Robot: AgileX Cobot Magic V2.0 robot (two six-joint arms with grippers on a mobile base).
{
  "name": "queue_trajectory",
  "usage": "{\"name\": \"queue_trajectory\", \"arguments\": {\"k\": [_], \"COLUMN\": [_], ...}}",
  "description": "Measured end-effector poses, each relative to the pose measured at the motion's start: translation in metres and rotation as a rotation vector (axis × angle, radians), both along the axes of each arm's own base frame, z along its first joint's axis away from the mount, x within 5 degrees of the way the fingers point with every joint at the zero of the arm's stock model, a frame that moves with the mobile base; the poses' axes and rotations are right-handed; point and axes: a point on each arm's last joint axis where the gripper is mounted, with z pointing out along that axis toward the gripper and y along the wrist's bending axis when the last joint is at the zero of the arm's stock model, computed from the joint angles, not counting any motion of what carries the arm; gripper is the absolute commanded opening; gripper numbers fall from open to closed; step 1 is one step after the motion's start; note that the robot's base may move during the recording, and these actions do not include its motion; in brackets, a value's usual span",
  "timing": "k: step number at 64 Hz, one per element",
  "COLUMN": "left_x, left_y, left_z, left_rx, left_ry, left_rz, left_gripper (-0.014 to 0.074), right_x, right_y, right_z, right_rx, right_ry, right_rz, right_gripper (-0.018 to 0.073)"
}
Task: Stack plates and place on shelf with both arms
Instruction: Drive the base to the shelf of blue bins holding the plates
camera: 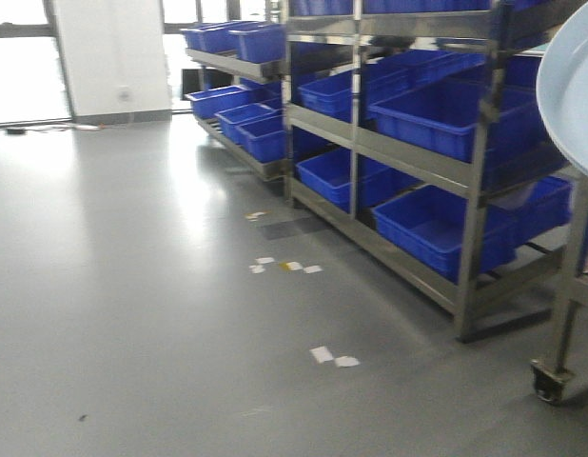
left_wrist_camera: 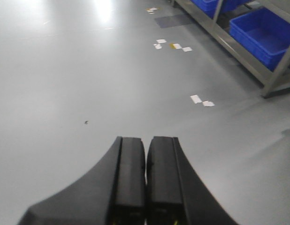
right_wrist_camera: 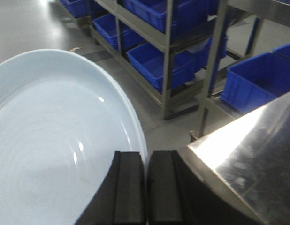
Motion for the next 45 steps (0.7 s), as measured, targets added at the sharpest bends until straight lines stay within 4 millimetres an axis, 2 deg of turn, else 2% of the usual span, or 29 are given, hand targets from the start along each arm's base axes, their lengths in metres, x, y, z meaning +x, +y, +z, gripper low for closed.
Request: {"name": "queue_trajectory", "arguments": {"k": [45], "left_x": [-0.0003], "left_y": [0.0000], "left_z": [0.0002], "left_rx": [0.000], "left_ry": [-0.002], "left_rz": [0.000], "left_gripper": [0.0087], "right_x": [0.0000], "right_y": [0.0000], "right_z": [0.0000], "right_rx": [0.000], "right_ry": [0.000], "right_rz": [0.000], "right_gripper": [0.0025]}}
